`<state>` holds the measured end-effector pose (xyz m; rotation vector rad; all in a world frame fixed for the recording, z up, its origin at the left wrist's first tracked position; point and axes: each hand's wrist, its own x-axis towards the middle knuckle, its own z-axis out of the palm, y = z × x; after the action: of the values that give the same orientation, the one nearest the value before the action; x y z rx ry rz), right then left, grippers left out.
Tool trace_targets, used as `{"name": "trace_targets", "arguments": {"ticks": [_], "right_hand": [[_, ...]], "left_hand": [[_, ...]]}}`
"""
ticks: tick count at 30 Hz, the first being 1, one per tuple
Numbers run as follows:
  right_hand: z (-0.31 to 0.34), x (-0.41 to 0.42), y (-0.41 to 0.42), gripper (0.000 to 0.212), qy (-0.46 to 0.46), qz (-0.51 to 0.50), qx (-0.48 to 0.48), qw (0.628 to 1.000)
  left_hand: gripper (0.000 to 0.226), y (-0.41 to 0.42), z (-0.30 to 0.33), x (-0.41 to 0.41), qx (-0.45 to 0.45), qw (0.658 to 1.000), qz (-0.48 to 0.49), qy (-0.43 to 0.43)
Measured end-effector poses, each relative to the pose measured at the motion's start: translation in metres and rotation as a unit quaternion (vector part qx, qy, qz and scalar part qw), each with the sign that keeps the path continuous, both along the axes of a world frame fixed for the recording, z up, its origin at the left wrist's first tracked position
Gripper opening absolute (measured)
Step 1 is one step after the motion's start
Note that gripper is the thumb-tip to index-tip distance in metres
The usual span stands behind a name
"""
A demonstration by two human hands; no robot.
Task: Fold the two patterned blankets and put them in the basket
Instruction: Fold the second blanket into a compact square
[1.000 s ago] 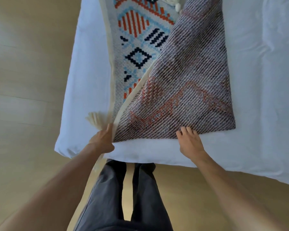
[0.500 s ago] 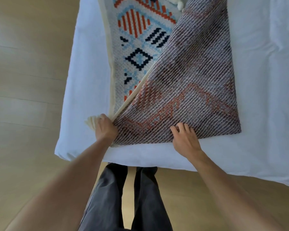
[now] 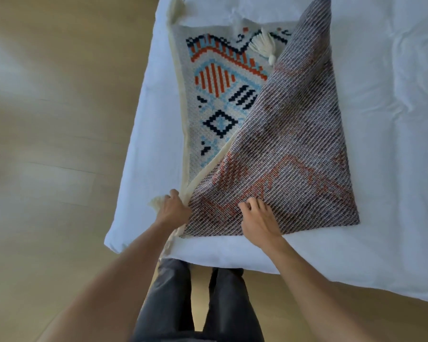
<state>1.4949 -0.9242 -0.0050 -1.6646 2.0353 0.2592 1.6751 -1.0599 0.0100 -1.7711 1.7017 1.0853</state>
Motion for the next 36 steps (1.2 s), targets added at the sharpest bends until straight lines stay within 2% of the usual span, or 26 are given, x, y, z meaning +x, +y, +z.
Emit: {"name": "trace_targets", "arguments": {"ticks": [8,11,16,19,21,26,32,36], "right_hand": [[0.038,0.063,-0.092,0.040,0.007,-0.066,-0.012,0.998],[0.032,0.099,-0.134,0.038,0.021,-0.125,0.003,0.992],[0.023,0.167,-0.187,0.031,0.068,-0.245,0.034,0.967],[0.039,0.196,-0.212,0.027,0.073,-0.310,0.048,0.947],[0.049,0.209,-0.228,0.025,0.084,-0.310,0.056,0.945],[0.066,0.206,-0.261,0.032,0.075,-0.383,0.040,0.920],[0.076,0.176,-0.281,0.045,0.056,-0.506,-0.001,0.861],[0.083,0.145,-0.292,0.046,0.051,-0.571,-0.038,0.818]], "left_hand": [[0.045,-0.083,0.035,0.057,-0.022,0.983,-0.180,0.014],[0.041,-0.143,0.024,0.090,-0.054,0.975,-0.212,0.032],[0.041,-0.246,0.006,0.167,-0.047,0.961,-0.268,0.042],[0.038,-0.295,0.017,0.205,-0.049,0.949,-0.311,0.025],[0.039,-0.323,0.029,0.216,-0.053,0.942,-0.329,0.028],[0.041,-0.380,0.063,0.183,-0.109,0.905,-0.408,0.051],[0.047,-0.401,0.090,0.085,-0.134,0.837,-0.528,0.058],[0.052,-0.399,0.104,0.017,-0.132,0.778,-0.611,0.067]]}}
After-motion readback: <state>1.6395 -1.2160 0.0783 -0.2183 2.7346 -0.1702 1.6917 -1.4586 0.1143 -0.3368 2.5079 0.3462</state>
